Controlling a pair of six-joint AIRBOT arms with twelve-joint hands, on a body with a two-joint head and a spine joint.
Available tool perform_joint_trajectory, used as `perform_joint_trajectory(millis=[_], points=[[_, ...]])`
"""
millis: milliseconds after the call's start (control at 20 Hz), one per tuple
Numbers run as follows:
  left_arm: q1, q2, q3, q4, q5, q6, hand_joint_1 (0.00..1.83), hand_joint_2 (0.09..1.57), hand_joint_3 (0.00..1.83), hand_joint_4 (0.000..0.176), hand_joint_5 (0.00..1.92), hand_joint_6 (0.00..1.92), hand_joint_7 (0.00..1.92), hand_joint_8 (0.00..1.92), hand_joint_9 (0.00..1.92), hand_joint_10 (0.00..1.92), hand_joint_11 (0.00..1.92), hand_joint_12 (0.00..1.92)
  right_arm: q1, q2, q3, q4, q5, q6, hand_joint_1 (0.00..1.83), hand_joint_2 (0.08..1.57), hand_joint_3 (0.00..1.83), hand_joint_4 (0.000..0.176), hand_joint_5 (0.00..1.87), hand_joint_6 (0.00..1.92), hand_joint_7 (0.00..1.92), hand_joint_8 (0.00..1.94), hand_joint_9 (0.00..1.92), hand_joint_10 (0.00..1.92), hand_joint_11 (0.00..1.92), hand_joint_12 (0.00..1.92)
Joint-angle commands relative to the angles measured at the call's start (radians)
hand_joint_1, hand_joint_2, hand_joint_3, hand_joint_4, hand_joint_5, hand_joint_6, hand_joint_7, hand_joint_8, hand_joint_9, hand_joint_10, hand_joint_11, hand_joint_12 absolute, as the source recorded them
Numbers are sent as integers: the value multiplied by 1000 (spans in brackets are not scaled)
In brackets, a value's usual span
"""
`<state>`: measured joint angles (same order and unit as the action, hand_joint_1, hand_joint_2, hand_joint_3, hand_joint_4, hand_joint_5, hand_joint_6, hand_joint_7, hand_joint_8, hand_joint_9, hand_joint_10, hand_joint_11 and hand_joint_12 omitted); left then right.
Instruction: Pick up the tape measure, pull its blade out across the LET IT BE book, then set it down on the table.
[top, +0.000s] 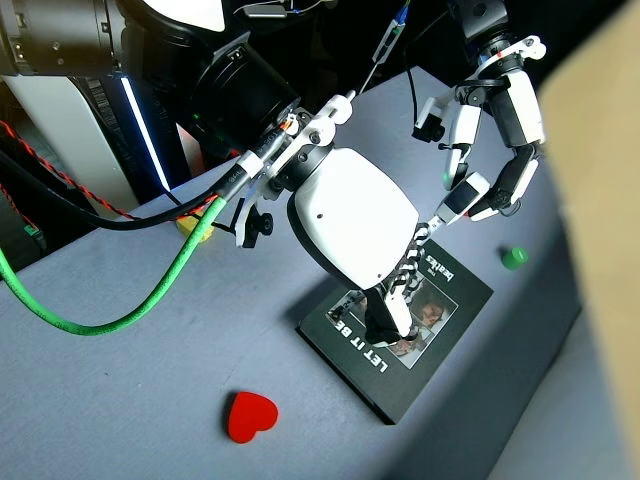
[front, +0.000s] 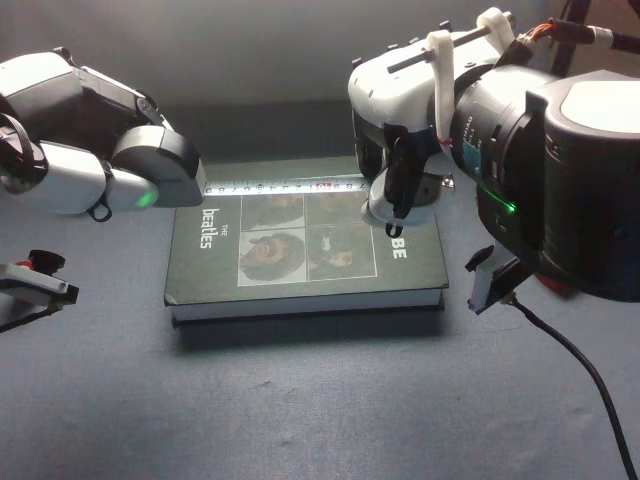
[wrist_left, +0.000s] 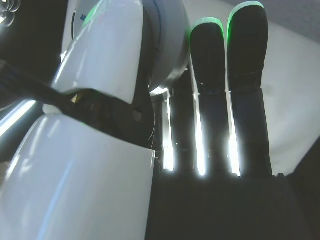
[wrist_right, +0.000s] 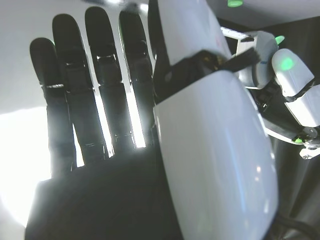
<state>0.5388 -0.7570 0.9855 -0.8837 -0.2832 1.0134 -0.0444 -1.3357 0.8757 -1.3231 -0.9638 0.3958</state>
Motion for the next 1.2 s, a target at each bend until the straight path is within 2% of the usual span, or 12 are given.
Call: perform_joint_trajectory(millis=[0,1150], points=[[-18,-2,2,4,-86,-13,1374,1134,0,0,881,874,949,1080,894,1343,905,1228,4,5,5,-84,8,5,1033,1042,0,0,912,11,992,15,921,26,493,984],[-21,-2,12,6,-84,-20,1374,1134,0,0,873,884,955,1074,894,1337,918,1205,-3,6,8,-100,10,4,1027,1041,0,0,943,4,1039,13,963,27,469,959]])
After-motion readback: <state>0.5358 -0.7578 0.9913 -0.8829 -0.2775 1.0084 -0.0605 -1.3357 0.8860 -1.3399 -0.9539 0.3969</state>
